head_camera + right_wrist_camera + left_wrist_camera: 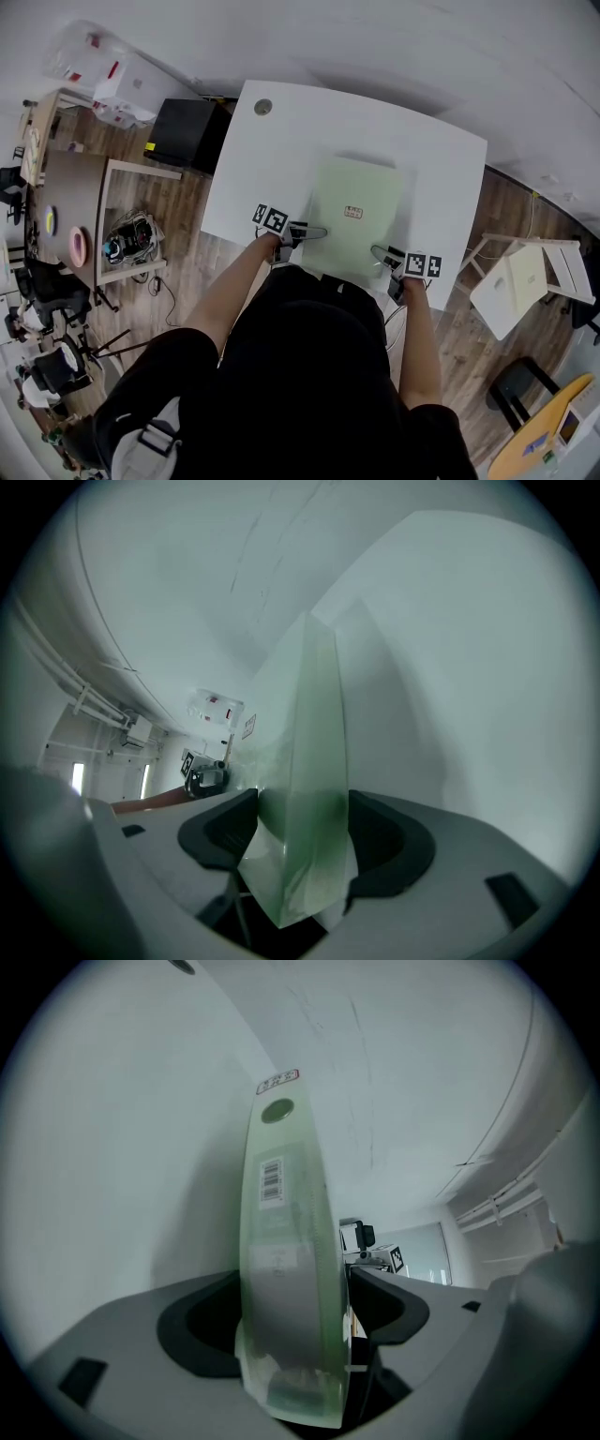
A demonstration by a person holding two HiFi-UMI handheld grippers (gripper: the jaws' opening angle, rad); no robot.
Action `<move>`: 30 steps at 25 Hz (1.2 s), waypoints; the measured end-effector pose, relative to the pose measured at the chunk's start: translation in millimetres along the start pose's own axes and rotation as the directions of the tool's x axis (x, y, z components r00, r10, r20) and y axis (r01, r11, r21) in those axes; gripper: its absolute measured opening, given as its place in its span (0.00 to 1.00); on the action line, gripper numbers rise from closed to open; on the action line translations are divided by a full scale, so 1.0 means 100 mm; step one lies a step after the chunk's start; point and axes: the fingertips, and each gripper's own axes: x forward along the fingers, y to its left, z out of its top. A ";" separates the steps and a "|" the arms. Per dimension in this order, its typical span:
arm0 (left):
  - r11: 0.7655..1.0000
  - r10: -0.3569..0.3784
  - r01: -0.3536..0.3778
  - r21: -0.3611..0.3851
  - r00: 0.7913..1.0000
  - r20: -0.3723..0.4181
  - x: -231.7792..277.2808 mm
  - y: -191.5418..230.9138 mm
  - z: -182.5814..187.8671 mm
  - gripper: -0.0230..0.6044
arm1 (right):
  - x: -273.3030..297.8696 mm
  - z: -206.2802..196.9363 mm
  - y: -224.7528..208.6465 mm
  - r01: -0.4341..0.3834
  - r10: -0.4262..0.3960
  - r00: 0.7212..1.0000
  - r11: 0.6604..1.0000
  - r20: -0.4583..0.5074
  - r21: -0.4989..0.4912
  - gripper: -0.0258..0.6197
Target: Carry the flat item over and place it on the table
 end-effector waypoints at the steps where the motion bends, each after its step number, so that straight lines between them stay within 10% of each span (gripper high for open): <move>1: 1.000 0.004 -0.004 0.005 1.000 0.002 -0.01 0.00 -0.01 0.59 | 0.00 0.00 0.00 -0.001 0.001 1.000 1.000 0.002 -0.002 0.54; 19: 0.988 -0.014 -0.016 0.155 0.981 0.192 -0.30 -0.23 0.05 0.59 | -0.12 -0.02 0.04 0.013 -0.011 0.989 1.000 0.151 -0.019 0.53; 30: 0.923 -0.186 0.109 0.368 0.965 0.183 -0.61 -1.16 -0.41 0.59 | -0.43 -0.18 0.80 0.083 -0.019 0.963 0.970 0.268 -0.228 0.53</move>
